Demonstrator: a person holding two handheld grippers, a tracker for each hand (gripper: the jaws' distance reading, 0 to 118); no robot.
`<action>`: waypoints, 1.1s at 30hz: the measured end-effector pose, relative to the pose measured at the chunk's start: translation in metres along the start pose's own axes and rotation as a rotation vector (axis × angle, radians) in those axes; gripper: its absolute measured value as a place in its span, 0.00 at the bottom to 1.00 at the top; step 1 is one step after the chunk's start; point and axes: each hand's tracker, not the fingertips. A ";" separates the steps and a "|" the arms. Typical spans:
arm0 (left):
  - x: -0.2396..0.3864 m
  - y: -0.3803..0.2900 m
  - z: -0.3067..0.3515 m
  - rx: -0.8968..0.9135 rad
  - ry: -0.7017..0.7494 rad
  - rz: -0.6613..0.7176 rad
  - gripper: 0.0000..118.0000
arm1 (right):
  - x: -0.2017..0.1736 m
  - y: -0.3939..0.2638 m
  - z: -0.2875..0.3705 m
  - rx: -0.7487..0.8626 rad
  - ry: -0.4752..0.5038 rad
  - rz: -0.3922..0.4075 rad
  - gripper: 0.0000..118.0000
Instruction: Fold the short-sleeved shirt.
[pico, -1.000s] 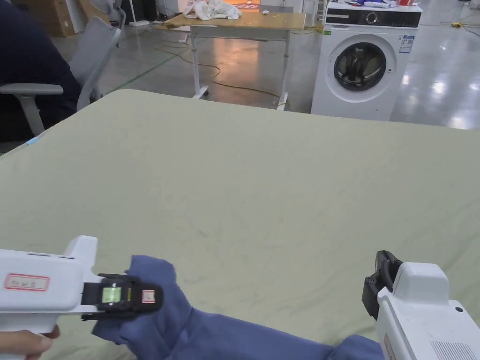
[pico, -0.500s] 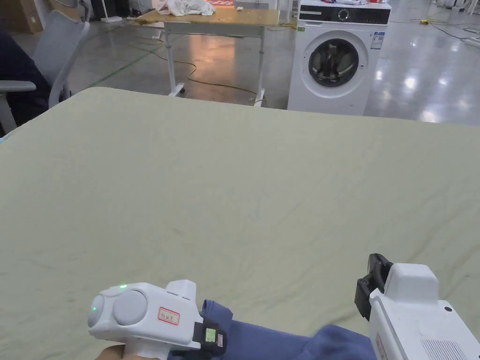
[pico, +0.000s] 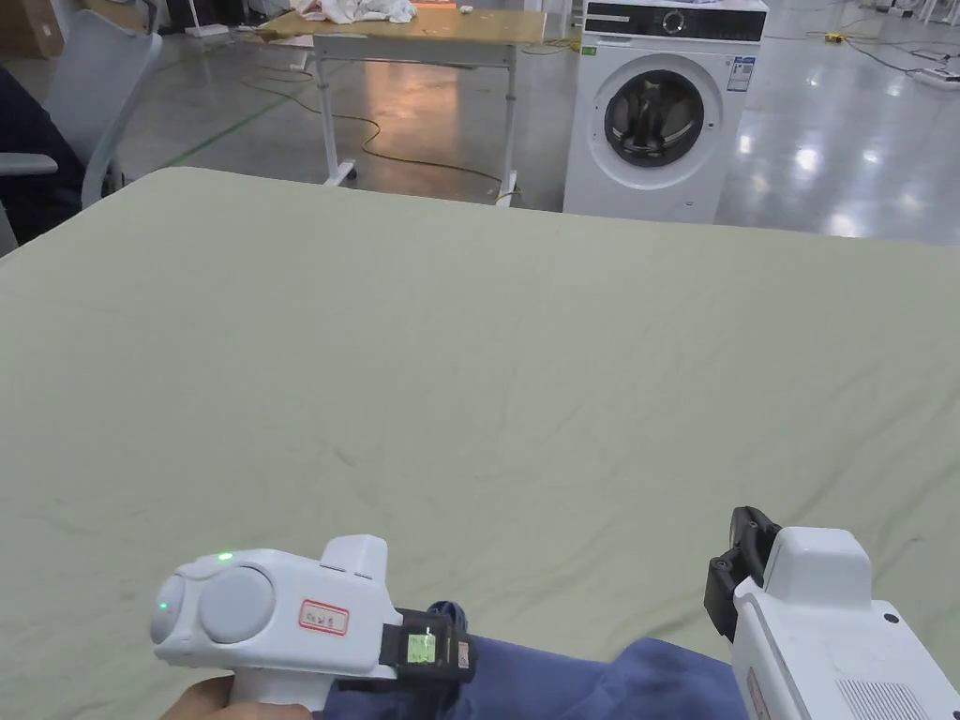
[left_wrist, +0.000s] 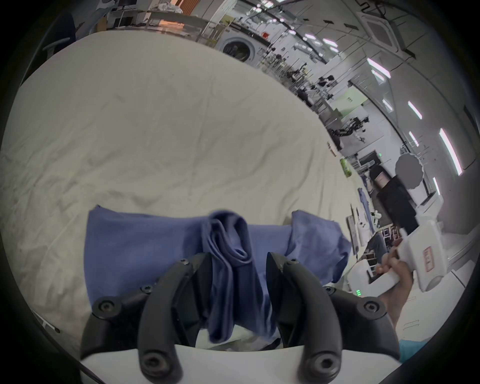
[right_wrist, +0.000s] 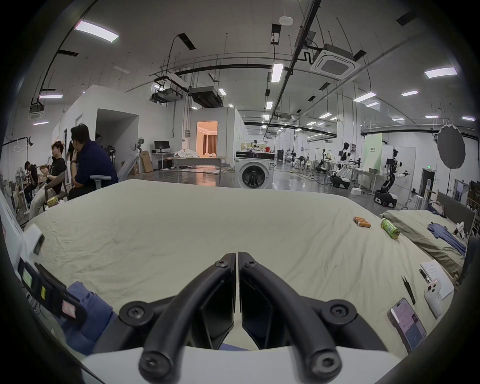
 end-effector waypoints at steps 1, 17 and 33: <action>0.000 0.001 0.006 0.028 -0.003 -0.002 0.36 | 0.000 0.000 0.000 -0.001 -0.001 0.001 0.01; -0.002 -0.032 -0.040 -0.152 -0.023 -0.081 0.09 | 0.003 -0.006 0.001 -0.017 -0.004 0.005 0.01; -0.012 -0.037 -0.040 -0.064 -0.116 -0.033 0.21 | 0.006 -0.007 -0.001 0.009 -0.017 -0.012 0.01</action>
